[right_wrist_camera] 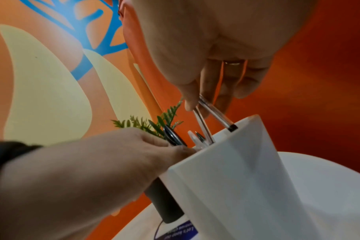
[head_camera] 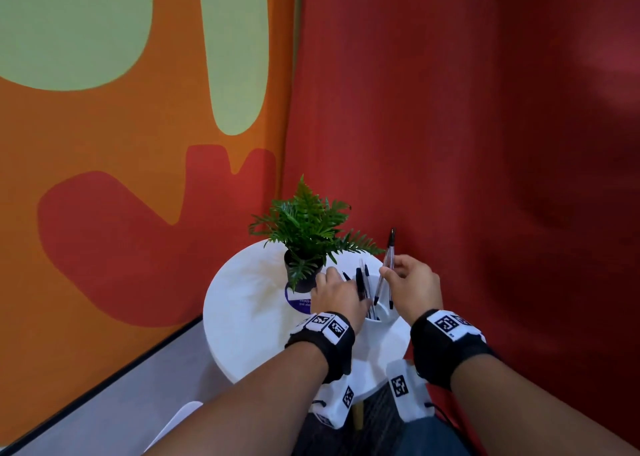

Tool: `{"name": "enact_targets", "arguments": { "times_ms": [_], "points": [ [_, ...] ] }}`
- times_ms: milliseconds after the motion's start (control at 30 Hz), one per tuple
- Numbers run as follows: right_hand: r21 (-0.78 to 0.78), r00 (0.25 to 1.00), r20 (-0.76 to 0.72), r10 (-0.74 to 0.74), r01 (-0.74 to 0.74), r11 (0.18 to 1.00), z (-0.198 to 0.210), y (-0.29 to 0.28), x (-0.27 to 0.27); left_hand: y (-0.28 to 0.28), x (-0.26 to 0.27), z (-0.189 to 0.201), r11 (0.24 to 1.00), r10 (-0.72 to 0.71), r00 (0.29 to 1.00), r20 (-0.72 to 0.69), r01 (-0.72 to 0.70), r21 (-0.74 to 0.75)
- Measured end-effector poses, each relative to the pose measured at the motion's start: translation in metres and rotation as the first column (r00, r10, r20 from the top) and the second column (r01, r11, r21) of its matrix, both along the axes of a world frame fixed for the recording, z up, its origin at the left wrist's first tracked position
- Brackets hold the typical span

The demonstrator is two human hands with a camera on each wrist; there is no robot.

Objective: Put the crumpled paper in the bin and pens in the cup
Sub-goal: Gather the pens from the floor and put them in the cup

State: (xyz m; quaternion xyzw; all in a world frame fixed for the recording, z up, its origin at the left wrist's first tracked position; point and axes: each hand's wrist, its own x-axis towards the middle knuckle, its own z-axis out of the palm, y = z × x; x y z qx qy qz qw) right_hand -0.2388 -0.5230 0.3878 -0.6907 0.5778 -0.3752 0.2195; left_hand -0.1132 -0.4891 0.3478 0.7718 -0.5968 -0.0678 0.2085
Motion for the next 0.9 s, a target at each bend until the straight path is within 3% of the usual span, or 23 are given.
{"name": "enact_targets", "arguments": {
  "times_ms": [233, 400, 667, 900],
  "points": [
    [0.136, 0.991, -0.133, -0.003, 0.022, 0.991, -0.012, -0.009, 0.006, 0.004, 0.008, 0.008, 0.999, -0.031, 0.995, -0.097, 0.034, 0.032],
    [0.205, 0.989, -0.143, 0.025, 0.005, 0.979, -0.019, -0.009, 0.013, 0.008, 0.012, 0.011, 0.999, -0.044, 0.982, -0.185, 0.048, 0.018],
    [0.181, 0.997, -0.075, -0.016, 0.029, 0.983, -0.030, -0.011, 0.019, 0.012, 0.009, 0.019, 0.996, -0.050, 0.964, -0.262, 0.031, -0.078],
    [0.145, 0.986, -0.166, -0.008, 0.032, 0.989, -0.032, -0.005, 0.020, 0.026, 0.000, 0.028, 0.988, -0.090, 0.950, -0.298, 0.047, -0.147]
  ]
}}
